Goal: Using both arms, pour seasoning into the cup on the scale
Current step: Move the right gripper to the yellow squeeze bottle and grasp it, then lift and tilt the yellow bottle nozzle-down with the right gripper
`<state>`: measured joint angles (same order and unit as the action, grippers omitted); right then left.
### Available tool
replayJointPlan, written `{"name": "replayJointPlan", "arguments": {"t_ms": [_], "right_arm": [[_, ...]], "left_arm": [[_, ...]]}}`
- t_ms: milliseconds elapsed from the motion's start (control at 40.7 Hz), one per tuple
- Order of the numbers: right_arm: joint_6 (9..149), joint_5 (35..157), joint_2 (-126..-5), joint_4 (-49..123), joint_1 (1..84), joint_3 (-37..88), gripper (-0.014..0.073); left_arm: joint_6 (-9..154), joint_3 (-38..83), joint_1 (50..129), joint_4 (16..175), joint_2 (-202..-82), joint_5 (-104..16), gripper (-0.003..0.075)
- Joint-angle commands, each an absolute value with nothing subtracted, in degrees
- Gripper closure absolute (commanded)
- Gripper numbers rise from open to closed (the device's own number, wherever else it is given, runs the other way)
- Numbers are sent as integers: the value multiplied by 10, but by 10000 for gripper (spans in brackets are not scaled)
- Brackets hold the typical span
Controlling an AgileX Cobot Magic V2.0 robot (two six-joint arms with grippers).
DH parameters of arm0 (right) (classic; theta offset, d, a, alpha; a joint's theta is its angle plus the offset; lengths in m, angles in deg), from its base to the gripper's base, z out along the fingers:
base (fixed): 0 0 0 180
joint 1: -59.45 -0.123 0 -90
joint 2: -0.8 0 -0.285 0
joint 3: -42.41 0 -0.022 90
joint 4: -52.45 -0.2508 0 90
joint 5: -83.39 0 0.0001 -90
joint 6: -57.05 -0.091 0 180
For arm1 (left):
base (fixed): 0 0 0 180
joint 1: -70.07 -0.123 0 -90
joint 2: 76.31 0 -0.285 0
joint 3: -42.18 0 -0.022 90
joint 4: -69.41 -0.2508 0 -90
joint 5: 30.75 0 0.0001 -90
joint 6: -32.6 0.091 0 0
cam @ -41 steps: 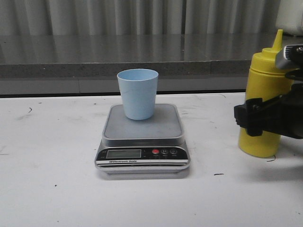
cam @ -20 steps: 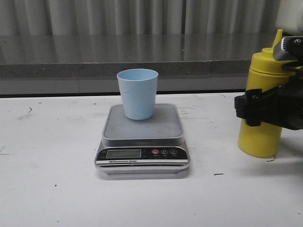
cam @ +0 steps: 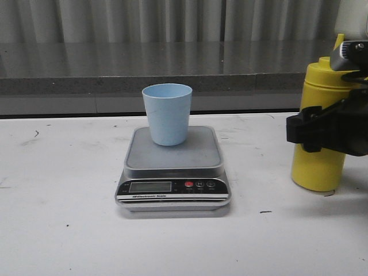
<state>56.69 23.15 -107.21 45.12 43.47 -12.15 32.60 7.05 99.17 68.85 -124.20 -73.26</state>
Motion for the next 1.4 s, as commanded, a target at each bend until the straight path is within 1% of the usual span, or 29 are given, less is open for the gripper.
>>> {"name": "replayJointPlan", "arguments": {"t_ms": [0,147,369,516,639,713,786,1007,1253,1376], "right_arm": [[592,220,-1011,461,435,-111,191],[628,329,-953,461,435,-89,191],[730,589,-896,461,435,23,191],[833,767,-894,461,434,130,193],[902,870,-908,463,434,220,195],[932,920,-924,478,433,268,220],[946,972,-942,528,424,313,246],[935,1067,-1000,702,376,402,252],[881,1140,-1065,914,331,481,252],[871,1160,-1088,1007,313,501,252]], "left_arm": [[319,85,996,694,-1240,-691,427],[319,85,996,694,-1240,-691,427],[319,85,996,694,-1240,-691,427],[319,85,996,694,-1240,-691,427],[319,85,996,694,-1240,-691,427],[319,85,996,694,-1240,-691,427],[319,85,996,694,-1240,-691,427],[319,85,996,694,-1240,-691,427],[319,85,996,694,-1240,-691,427],[319,85,996,694,-1240,-691,427]]}}
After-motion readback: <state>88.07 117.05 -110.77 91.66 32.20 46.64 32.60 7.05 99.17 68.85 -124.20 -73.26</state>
